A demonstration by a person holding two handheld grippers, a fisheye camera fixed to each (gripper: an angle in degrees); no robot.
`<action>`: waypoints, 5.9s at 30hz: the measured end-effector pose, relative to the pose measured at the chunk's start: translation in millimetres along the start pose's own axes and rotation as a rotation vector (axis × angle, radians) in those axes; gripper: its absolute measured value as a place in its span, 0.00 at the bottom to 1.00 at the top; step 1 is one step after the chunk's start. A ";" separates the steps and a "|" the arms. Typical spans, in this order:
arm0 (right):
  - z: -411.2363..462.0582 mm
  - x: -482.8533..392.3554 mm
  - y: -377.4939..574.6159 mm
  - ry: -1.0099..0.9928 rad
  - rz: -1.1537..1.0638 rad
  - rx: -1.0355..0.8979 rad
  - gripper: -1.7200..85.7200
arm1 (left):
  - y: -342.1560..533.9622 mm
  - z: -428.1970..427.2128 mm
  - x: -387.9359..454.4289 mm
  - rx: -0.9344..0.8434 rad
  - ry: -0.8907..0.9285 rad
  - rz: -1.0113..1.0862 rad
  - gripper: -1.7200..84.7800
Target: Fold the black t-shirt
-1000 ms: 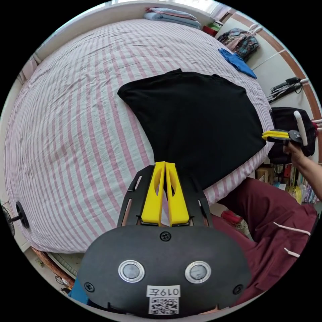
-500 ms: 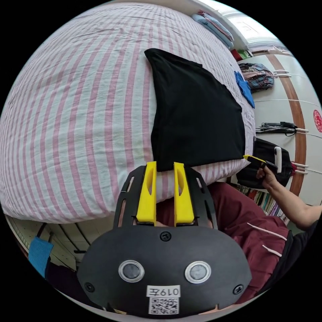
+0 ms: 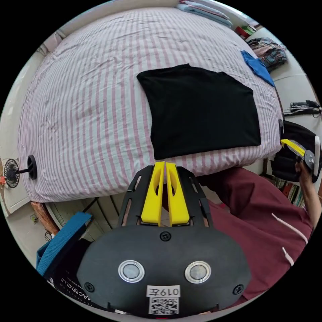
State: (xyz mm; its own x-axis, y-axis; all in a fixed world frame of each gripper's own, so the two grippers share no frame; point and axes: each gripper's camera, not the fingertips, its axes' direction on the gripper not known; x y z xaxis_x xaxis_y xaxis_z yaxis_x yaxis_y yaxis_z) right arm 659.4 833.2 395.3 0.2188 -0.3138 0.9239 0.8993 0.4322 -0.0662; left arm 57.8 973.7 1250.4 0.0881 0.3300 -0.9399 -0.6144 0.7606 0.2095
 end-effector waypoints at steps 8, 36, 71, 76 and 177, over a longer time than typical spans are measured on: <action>-130.7 -65.5 81.3 -0.176 -0.163 0.332 0.01 | 99.8 -79.0 123.3 0.423 -0.001 0.109 0.03; -257.6 -353.4 302.6 -0.088 -0.023 0.442 0.01 | 271.9 1.9 162.1 0.330 0.383 0.171 0.03; -331.9 -216.3 -163.5 -0.322 -0.880 0.230 0.01 | 172.4 62.6 27.6 0.562 0.578 -0.351 0.03; -331.2 -211.4 -276.6 -0.455 -1.105 0.135 0.01 | 164.6 73.3 -9.0 0.580 0.543 -0.498 0.03; -171.0 -65.7 -1198.5 -0.989 -1.604 -0.614 0.01 | -167.0 226.1 -188.4 0.671 0.917 -0.149 0.03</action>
State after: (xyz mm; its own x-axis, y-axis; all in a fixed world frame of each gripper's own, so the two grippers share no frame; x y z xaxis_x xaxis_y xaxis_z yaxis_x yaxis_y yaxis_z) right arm -368.1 191.2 349.5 -0.8370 0.5391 0.0940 0.0570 -0.0849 0.9948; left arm 321.1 910.9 1453.5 -0.6487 -0.1107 -0.7530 -0.0792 0.9938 -0.0779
